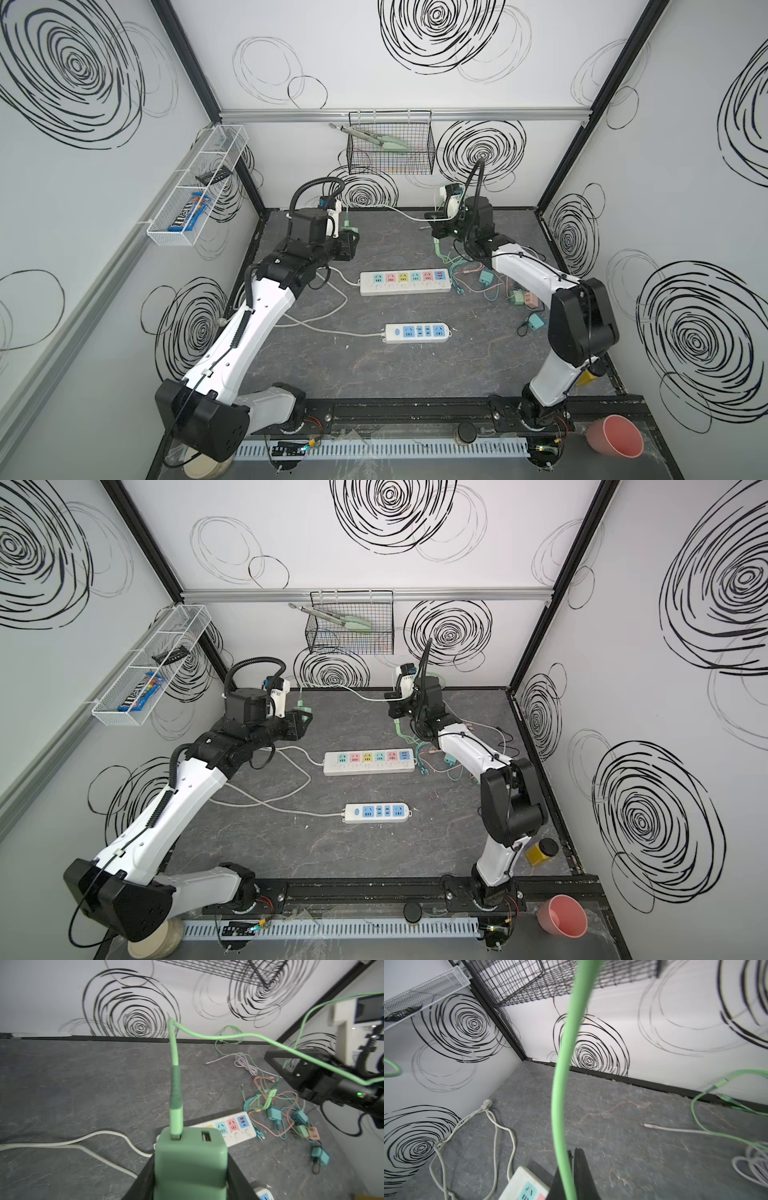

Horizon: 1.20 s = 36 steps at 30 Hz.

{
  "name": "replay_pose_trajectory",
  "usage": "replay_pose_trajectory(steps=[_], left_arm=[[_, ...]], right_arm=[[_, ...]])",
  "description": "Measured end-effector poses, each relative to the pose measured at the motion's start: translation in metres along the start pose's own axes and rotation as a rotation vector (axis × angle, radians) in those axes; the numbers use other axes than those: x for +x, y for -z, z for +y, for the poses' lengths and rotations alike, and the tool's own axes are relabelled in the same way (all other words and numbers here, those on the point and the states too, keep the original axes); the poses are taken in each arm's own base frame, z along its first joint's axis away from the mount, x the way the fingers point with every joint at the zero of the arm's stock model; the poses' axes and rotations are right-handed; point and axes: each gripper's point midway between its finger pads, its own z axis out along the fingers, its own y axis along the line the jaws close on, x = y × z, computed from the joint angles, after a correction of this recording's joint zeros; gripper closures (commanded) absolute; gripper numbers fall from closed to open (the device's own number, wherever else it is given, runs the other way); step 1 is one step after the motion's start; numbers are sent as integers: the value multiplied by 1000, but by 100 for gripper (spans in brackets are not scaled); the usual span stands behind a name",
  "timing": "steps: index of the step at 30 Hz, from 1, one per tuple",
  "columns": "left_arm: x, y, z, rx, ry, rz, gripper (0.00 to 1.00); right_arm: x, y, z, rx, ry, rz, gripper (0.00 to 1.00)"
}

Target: Insert the plug

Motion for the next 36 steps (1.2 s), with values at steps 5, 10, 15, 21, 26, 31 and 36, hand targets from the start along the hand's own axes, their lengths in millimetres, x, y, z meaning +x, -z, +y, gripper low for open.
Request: replay_pose_trajectory(steps=[5, 10, 15, 21, 26, 31, 36], left_arm=[[-26, 0, 76, -181, 163, -119, 100], [-90, 36, 158, -378, 301, -325, 100], [-115, 53, 177, -438, 313, -419, 100], [-70, 13, 205, -502, 342, -277, 100], [-43, -7, 219, -545, 358, -186, 100], [-43, -5, 222, -560, 360, -193, 100], [-51, -17, 225, -555, 373, -181, 100]], right_arm=[[-16, -69, 42, -129, -5, -26, 100], [-36, -135, 100, -271, 12, -127, 97], [-8, -183, 138, -304, 40, -165, 60], [103, -218, 116, -220, 61, 102, 16], [173, -191, 62, -122, 68, 324, 3], [175, -143, 43, -120, 84, 395, 3], [125, -109, 56, -191, 201, 314, 3]])
